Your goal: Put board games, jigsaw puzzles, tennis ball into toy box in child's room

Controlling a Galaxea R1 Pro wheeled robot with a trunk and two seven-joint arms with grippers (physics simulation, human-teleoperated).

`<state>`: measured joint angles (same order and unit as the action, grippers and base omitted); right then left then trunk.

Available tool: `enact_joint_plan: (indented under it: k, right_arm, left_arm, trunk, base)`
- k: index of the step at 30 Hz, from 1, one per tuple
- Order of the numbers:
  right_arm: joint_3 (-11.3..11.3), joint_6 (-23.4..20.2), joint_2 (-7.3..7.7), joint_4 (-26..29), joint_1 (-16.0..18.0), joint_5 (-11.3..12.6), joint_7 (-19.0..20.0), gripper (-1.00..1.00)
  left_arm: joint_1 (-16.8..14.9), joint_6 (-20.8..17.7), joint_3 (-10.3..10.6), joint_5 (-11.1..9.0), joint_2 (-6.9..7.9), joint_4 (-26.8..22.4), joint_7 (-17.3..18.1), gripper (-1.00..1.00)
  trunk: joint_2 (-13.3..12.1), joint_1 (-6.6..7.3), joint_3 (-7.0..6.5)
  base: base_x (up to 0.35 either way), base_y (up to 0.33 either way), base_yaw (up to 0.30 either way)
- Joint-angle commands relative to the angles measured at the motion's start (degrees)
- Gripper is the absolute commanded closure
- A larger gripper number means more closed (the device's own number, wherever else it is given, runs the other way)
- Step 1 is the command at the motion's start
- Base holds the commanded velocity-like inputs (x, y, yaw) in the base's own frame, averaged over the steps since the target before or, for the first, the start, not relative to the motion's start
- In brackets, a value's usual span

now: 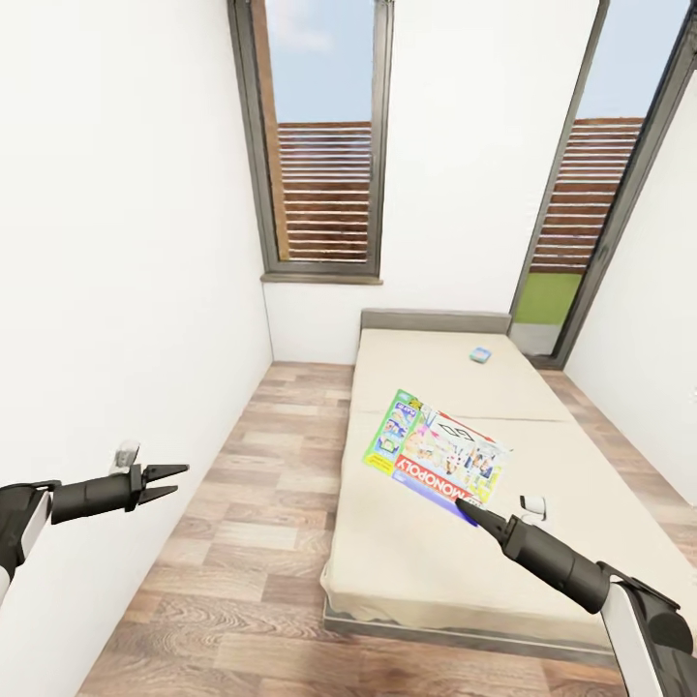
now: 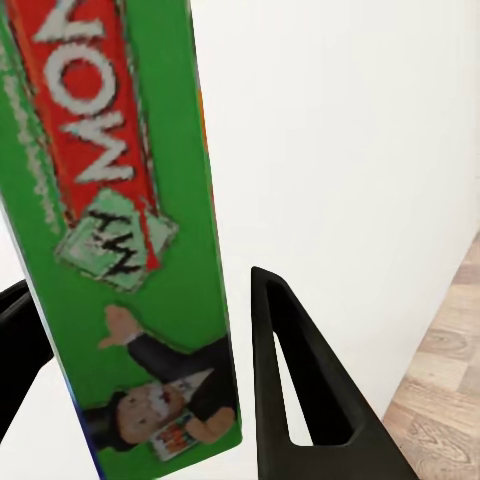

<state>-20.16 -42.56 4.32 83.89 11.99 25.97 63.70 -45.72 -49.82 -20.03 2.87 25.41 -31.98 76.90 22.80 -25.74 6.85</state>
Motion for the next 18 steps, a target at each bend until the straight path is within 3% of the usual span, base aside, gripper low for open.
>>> enact_joint_plan:
  k: [1, 18]
  right_arm:
    - [-0.02, -0.35, 0.00, -0.01, 0.05, 0.23, 0.03, 1.00]
    - [0.04, -0.08, -0.15, 0.04, 0.05, 0.14, 0.01, 1.00]
  left_arm:
    - [-0.06, -0.59, -0.18, 0.31, -0.02, -0.01, 0.37, -1.00]
    - [-0.05, -0.47, -0.23, 0.30, -0.01, -0.01, 0.36, -1.00]
  trunk:
    - [0.12, -0.04, 0.03]
    - [0.12, -0.04, -1.58]
  base:
    - [0.000, 0.000, -0.114]
    - [0.000, 0.000, -0.116]
